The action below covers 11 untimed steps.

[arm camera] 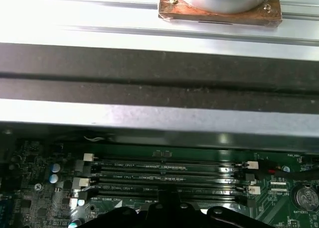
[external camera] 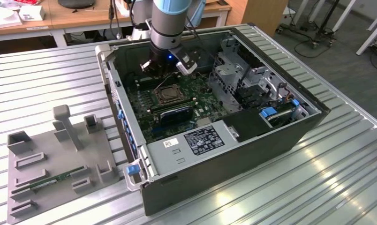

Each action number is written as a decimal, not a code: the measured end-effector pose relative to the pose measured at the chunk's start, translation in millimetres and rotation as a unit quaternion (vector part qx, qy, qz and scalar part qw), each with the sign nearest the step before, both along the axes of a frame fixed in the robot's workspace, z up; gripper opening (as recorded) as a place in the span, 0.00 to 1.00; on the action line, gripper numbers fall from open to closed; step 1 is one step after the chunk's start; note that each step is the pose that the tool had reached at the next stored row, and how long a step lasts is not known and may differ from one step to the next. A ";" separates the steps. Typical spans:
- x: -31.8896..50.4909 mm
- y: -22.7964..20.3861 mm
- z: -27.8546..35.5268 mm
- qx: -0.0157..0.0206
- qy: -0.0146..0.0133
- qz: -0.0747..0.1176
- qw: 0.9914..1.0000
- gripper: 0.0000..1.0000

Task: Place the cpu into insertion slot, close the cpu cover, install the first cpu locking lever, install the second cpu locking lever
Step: 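Install the first cpu locking lever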

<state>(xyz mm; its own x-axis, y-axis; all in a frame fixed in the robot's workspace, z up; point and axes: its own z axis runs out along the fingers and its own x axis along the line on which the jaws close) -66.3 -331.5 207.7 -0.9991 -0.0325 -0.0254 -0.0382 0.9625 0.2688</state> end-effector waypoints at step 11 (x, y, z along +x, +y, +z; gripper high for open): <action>-3.1 1.9 4.4 0.003 -0.002 0.000 1.000 0.11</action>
<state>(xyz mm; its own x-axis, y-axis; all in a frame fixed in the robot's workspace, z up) -69.5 -329.7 212.1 -0.9991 -0.0324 -0.0291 -0.0392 0.9607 0.2747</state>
